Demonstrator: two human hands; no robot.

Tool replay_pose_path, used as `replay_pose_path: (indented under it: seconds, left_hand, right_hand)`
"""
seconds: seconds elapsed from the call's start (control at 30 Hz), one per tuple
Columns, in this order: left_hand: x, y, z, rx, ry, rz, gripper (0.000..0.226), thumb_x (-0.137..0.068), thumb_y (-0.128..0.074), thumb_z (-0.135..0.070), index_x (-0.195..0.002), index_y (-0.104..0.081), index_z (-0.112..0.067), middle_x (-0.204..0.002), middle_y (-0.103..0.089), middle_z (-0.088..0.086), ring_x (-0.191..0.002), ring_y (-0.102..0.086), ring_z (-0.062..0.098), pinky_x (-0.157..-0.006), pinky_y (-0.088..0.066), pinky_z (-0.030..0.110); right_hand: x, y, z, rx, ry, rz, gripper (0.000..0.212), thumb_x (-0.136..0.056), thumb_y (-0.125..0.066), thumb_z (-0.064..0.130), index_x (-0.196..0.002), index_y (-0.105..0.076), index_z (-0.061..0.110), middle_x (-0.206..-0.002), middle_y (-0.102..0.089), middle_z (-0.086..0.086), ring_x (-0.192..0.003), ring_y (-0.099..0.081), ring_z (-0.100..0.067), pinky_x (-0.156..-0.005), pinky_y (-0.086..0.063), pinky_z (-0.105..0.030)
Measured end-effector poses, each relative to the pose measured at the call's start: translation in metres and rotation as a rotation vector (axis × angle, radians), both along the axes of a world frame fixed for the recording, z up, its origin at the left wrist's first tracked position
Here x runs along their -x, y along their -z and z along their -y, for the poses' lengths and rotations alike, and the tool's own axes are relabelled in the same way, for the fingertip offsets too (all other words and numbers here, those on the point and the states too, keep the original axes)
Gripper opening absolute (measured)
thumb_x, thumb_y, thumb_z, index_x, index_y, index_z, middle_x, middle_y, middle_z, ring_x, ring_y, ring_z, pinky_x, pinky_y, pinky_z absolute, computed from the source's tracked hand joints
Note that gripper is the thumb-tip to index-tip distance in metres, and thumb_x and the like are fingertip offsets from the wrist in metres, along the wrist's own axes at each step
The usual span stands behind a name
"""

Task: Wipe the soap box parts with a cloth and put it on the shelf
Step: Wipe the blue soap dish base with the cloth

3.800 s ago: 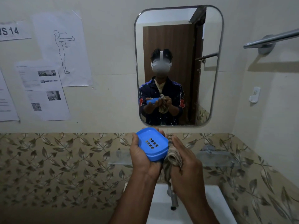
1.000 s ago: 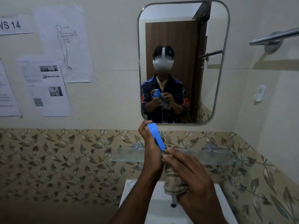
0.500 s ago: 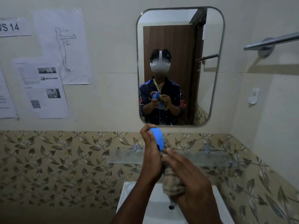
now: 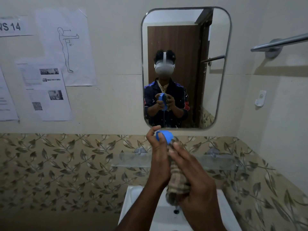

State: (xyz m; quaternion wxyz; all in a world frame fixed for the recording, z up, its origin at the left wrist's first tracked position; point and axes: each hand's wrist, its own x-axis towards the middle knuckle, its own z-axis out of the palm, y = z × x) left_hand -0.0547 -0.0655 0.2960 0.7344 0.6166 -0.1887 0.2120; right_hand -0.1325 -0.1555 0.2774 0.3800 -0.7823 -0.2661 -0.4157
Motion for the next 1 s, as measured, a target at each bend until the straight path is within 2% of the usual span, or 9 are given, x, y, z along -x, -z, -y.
replay_pose_path:
  seconds: [0.1,0.27,0.4,0.53,0.6,0.7,0.77,0.83,1.0]
  left_hand:
    - [0.003,-0.009,-0.003,0.06,-0.019,-0.084,0.027,-0.105,-0.019,-0.04,-0.13,-0.03,-0.04,-0.11,-0.048,-0.012,-0.077,-0.059,-0.008,-0.075,-0.05,0.019]
    - [-0.002,-0.017,-0.001,0.116,0.024,-0.231,0.031,-0.1,-0.023,-0.057,-0.126,-0.034,-0.046,-0.123,-0.05,-0.008,-0.109,-0.056,0.008,-0.089,-0.049,0.033]
    - [0.001,-0.02,-0.002,0.061,0.064,-0.312,0.044,-0.095,-0.031,-0.063,-0.127,-0.044,-0.034,-0.119,-0.059,0.0,-0.103,-0.061,0.016,-0.079,-0.052,0.032]
    - [-0.003,-0.017,-0.011,0.215,0.249,-0.339,0.065,-0.089,-0.047,-0.067,-0.132,-0.057,-0.019,-0.125,-0.066,0.019,-0.107,-0.068,0.038,-0.089,-0.057,0.054]
    - [0.0,-0.017,-0.016,0.368,0.408,-0.384,0.069,-0.09,-0.046,-0.063,-0.141,-0.053,-0.016,-0.131,-0.063,0.021,-0.105,-0.069,0.037,-0.084,-0.059,0.052]
    - [0.003,-0.017,-0.016,0.491,0.553,-0.448,0.084,-0.082,-0.056,-0.065,-0.148,-0.044,-0.014,-0.139,-0.056,0.026,-0.107,-0.067,0.038,-0.079,-0.059,0.05]
    - [0.001,-0.012,-0.013,0.483,0.534,-0.448,0.107,-0.068,-0.07,-0.074,-0.149,-0.041,-0.009,-0.138,-0.053,0.03,-0.107,-0.061,0.041,-0.083,-0.057,0.051]
    - [0.0,-0.012,-0.012,0.479,0.495,-0.422,0.111,-0.069,-0.062,-0.081,-0.148,-0.041,-0.006,-0.131,-0.054,0.028,-0.107,-0.058,0.04,-0.086,-0.056,0.049]
    - [-0.006,-0.008,-0.013,0.53,0.474,-0.416,0.094,-0.082,-0.038,-0.078,-0.136,-0.056,-0.004,-0.108,-0.065,0.021,-0.091,-0.065,0.032,-0.08,-0.058,0.044]
  right_hand:
    - [-0.002,0.012,0.0,-0.049,-0.033,-0.035,0.064,-0.078,-0.068,0.003,-0.139,-0.054,0.015,-0.152,-0.045,0.004,-0.139,-0.043,-0.011,-0.108,-0.038,-0.016]
    - [-0.008,0.012,0.005,-0.149,-0.058,-0.067,0.072,-0.073,-0.076,-0.01,-0.137,-0.057,0.017,-0.147,-0.05,0.003,-0.135,-0.048,-0.011,-0.105,-0.042,-0.018]
    - [-0.009,-0.001,0.009,-0.301,-0.001,-0.077,0.05,-0.08,-0.077,0.012,-0.129,-0.064,0.018,-0.128,-0.066,0.011,-0.117,-0.062,-0.004,-0.095,-0.05,-0.017]
    - [-0.019,-0.011,0.019,-0.899,-0.171,-0.312,0.034,-0.085,-0.068,-0.004,-0.105,-0.072,0.023,-0.101,-0.076,0.015,-0.099,-0.071,-0.005,-0.072,-0.055,-0.013]
    - [-0.026,-0.01,0.022,-1.065,-0.326,-0.452,0.027,-0.087,-0.065,-0.003,-0.105,-0.073,0.015,-0.103,-0.077,0.005,-0.1,-0.072,-0.012,-0.073,-0.059,-0.021]
    - [-0.028,-0.003,0.018,-0.844,-0.271,-0.486,0.031,-0.089,-0.066,0.003,-0.113,-0.071,0.021,-0.108,-0.075,0.009,-0.106,-0.069,-0.006,-0.086,-0.056,-0.021]
    - [-0.027,0.005,0.019,-0.492,0.025,-0.292,0.049,-0.086,-0.066,-0.007,-0.124,-0.066,0.024,-0.108,-0.072,0.013,-0.101,-0.067,-0.002,-0.087,-0.053,-0.016]
    - [-0.026,0.013,0.023,-0.169,0.235,0.009,0.053,-0.081,-0.061,-0.004,-0.131,-0.059,0.014,-0.121,-0.068,-0.002,-0.111,-0.064,-0.015,-0.095,-0.052,-0.027]
    - [-0.015,0.012,0.019,-0.045,0.333,0.281,0.037,-0.096,-0.053,0.021,-0.127,-0.061,0.002,-0.135,-0.059,-0.014,-0.126,-0.058,-0.024,-0.104,-0.047,-0.039]
